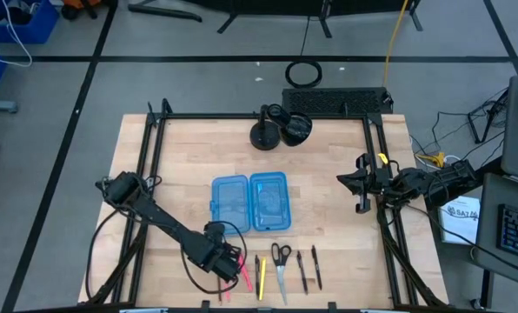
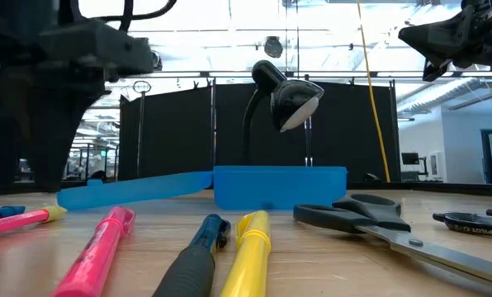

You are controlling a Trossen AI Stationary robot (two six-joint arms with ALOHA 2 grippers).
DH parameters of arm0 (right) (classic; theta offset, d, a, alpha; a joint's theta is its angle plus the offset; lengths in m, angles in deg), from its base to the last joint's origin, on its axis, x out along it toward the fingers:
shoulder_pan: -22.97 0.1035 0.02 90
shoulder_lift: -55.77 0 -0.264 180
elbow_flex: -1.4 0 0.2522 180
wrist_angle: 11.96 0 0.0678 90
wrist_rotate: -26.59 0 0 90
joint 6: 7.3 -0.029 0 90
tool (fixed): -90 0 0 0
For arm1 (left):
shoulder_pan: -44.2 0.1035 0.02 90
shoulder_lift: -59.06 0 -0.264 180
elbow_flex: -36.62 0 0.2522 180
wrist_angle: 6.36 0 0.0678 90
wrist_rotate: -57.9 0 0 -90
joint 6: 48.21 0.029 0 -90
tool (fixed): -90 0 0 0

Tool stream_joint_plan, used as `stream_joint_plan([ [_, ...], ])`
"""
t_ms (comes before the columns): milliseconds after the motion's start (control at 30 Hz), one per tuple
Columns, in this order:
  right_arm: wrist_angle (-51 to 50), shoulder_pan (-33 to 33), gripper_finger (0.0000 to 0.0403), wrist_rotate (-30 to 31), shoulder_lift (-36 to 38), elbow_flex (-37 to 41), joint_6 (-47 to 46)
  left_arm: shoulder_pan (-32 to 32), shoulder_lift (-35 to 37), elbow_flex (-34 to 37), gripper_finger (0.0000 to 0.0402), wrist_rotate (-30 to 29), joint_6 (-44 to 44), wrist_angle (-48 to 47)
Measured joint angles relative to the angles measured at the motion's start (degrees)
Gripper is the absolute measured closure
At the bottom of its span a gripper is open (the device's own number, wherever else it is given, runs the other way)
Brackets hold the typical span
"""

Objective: Pick & place school supplies into a supply box
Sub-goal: Put the brown pencil into the blue supply box

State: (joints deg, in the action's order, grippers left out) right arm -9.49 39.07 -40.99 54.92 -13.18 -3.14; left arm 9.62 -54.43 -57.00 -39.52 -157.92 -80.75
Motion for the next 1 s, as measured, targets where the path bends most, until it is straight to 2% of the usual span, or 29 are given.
stream_joint_plan([
  [267, 0.08, 0.00, 0.0403, 0.00, 0.00, 0.00, -0.02, 0.21, -2.32, -0.08, 0.0197, 2.72, -0.15, 0.81],
  [733, 0.02, 0.00, 0.0403, 0.00, 0.00, 0.00, -0.04, -0.75, -4.92, -0.29, 0.0198, 2.58, -0.66, 2.27],
  [867, 0.02, 0.00, 0.0403, 0.00, 0.00, 0.00, -0.04, 0.43, -6.11, -0.23, 0.0214, 3.40, 3.65, 3.66],
  [1000, 0.00, 0.00, 0.0403, -0.02, 0.00, 0.00, -0.04, 1.50, -7.24, -0.37, 0.0246, 4.84, 5.32, 4.24],
])
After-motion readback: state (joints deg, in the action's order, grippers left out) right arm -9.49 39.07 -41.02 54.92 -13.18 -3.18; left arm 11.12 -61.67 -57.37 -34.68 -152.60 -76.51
